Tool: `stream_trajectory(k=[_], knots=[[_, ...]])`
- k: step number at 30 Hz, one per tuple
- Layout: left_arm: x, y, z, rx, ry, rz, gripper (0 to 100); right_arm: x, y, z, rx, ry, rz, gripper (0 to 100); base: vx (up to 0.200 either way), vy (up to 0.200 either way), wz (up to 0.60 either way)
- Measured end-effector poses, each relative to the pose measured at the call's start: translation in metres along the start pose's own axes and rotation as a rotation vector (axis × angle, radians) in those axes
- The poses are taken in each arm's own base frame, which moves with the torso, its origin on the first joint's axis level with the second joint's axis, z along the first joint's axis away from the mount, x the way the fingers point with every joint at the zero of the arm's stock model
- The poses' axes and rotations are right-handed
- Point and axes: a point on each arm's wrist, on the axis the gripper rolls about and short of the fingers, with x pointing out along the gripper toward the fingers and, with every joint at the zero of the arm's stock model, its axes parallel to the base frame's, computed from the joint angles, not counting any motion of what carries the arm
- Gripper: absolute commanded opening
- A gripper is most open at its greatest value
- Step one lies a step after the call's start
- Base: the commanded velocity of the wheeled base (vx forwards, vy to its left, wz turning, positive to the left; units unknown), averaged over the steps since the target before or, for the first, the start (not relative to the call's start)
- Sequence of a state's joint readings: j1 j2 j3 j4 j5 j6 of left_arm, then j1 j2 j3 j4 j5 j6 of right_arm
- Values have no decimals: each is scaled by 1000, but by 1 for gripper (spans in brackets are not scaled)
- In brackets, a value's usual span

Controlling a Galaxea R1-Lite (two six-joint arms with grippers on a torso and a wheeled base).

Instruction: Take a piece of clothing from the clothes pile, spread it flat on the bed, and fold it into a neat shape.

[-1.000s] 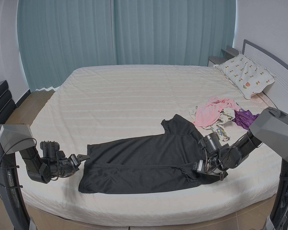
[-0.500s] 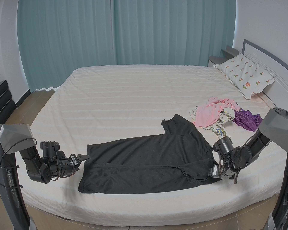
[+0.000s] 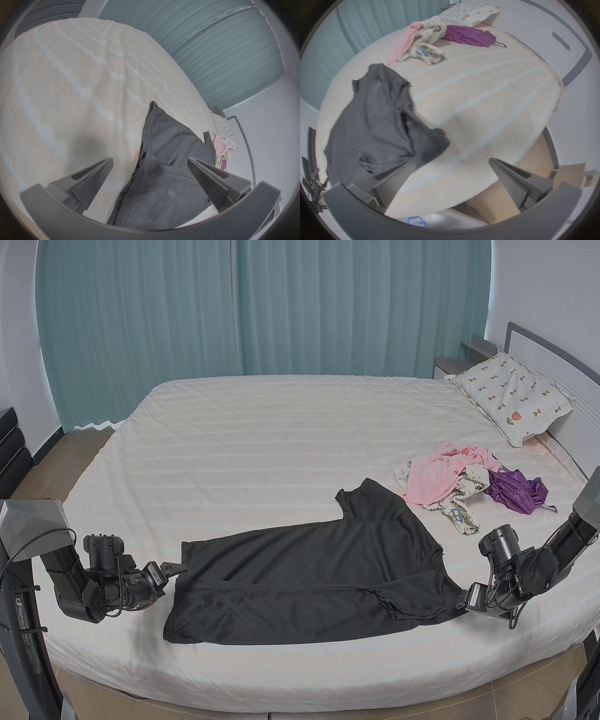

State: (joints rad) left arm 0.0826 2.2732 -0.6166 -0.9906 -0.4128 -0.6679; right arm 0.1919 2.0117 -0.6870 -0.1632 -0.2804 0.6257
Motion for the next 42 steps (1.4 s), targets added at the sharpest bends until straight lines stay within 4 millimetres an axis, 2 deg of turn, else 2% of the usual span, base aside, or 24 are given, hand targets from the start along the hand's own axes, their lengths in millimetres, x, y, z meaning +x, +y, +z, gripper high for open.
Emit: stream_trajectory(k=[6,10,14,21,22,33,42], knots=[[0,0,0,-1,-1,0,100,-18,8,8,43,-10,187,100,0,0,0],[0,0,0,-2,0,0,100,-20,18,13,134,-21,276,100,0,0,0],[0,0,0,-2,0,0,100,-12,32,18,166,-8,347,100,0,0,0],[0,0,0,-2,-1,0,100,15,49,21,175,28,355,100,0,0,0],[0,0,1,-2,-2,0,100,19,51,21,181,34,352,0,0,0,0],[0,0,1,-2,-3,-1,100,44,54,12,179,84,303,0,0,0,0],[0,0,1,-2,-3,-1,100,38,45,9,179,90,283,0,0,0,0]])
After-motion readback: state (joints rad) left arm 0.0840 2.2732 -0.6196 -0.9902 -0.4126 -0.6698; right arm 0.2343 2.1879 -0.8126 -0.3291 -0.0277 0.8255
